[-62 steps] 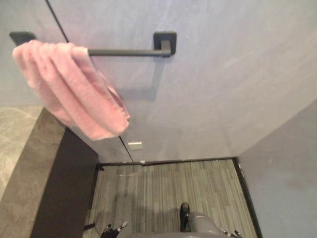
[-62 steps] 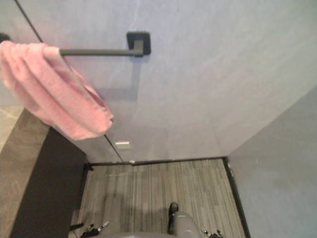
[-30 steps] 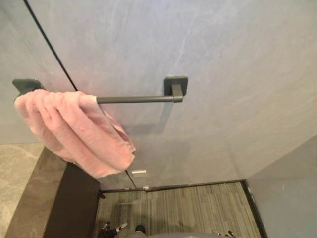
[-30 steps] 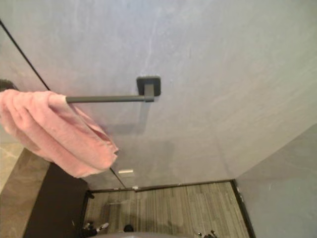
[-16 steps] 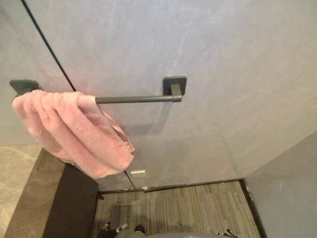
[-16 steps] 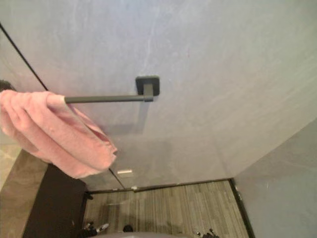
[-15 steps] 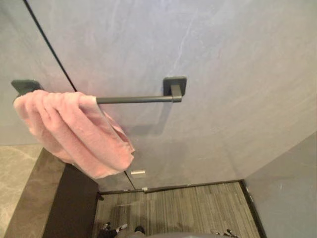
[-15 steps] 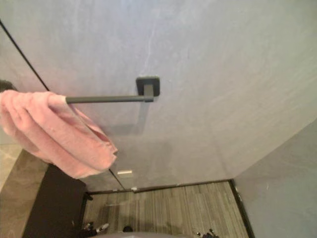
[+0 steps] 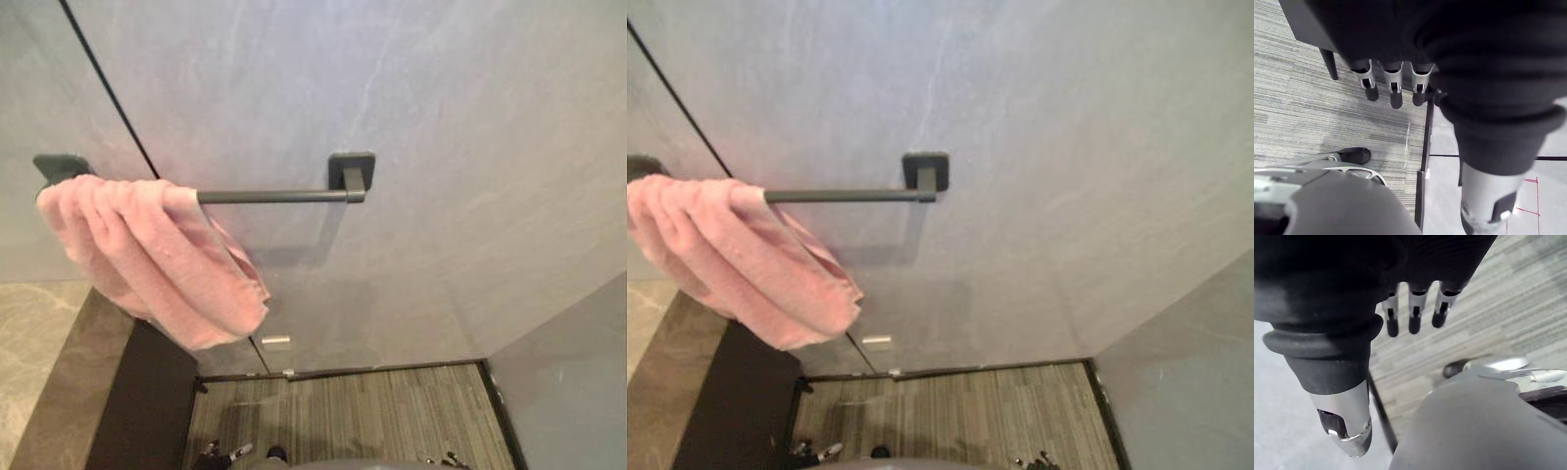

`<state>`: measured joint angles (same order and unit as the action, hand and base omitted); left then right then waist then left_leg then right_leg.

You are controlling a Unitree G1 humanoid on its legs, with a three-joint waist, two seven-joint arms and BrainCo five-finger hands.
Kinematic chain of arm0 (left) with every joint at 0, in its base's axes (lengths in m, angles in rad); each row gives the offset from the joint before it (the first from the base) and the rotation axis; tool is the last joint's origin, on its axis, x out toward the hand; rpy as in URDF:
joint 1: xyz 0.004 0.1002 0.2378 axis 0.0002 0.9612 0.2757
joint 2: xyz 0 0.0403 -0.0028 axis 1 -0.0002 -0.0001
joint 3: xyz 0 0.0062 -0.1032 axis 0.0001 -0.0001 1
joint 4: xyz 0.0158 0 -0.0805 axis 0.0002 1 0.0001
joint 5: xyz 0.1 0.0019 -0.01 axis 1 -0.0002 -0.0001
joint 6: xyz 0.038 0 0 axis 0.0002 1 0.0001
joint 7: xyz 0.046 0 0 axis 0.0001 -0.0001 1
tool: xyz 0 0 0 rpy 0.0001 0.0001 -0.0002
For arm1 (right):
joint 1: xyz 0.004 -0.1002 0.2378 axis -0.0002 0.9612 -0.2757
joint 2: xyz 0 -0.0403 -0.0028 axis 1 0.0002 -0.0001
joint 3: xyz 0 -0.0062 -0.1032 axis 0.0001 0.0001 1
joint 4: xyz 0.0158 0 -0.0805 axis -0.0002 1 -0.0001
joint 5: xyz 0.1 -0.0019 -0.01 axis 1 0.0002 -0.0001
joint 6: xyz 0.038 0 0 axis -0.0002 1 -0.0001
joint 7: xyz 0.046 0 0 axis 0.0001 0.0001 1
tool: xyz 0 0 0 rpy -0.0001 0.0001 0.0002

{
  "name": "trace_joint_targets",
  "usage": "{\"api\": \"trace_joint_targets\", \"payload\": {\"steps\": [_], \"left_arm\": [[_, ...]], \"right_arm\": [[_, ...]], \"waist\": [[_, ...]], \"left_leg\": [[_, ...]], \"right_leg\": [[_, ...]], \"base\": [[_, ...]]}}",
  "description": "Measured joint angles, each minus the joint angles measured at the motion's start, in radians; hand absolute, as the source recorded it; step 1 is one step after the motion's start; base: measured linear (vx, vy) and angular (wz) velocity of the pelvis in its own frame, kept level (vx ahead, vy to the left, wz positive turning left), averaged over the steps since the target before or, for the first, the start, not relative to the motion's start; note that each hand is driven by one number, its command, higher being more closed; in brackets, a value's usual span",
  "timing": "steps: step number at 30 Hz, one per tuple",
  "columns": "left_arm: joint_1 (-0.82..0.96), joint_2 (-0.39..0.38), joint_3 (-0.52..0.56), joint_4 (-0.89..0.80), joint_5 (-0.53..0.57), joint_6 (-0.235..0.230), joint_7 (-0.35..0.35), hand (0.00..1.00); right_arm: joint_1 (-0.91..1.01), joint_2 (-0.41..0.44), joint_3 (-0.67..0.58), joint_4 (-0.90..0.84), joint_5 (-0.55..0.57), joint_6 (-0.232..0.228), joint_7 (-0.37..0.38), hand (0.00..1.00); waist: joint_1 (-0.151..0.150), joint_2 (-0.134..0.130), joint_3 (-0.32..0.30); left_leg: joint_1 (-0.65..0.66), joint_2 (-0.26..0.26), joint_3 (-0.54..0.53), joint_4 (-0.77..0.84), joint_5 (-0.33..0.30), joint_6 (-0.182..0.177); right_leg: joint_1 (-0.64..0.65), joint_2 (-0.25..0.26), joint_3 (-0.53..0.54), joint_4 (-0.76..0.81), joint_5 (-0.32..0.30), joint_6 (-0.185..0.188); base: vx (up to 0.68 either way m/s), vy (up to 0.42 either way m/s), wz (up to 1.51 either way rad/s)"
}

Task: Organize washtable

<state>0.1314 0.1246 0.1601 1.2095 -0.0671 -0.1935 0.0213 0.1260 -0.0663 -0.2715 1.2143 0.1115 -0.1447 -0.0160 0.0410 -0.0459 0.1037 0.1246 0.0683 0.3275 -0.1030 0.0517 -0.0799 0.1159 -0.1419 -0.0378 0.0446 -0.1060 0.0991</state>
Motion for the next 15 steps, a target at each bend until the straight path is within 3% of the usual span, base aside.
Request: {"api": "trace_joint_targets", "payload": {"steps": [12, 15], "left_arm": [[0.001, -0.005, 0.007, -0.001, -0.006, -0.001, 0.007, 0.0], [0.008, -0.015, 0.008, -0.032, -0.041, -0.013, 0.046, 0.0]], "right_arm": [[-0.002, 0.006, -0.087, 0.017, 0.047, 0.0, 0.019, 0.0], [-0.003, 0.012, -0.114, 0.017, 0.083, -0.003, 0.018, 0.0]], "waist": [[-0.001, 0.009, -0.005], [0.0, 0.012, -0.005]], "left_leg": [[-0.028, -0.003, -0.046, 0.007, 0.001, 0.001], [-0.044, -0.008, -0.083, 0.007, 0.011, 0.006]], "right_leg": [[0.003, -0.002, -0.049, -0.014, 0.003, 0.002], [0.007, -0.006, -0.089, -0.013, 0.003, 0.002]], "base": [[0.01, -0.014, 0.09], [-0.03, -0.012, 0.31]]}}
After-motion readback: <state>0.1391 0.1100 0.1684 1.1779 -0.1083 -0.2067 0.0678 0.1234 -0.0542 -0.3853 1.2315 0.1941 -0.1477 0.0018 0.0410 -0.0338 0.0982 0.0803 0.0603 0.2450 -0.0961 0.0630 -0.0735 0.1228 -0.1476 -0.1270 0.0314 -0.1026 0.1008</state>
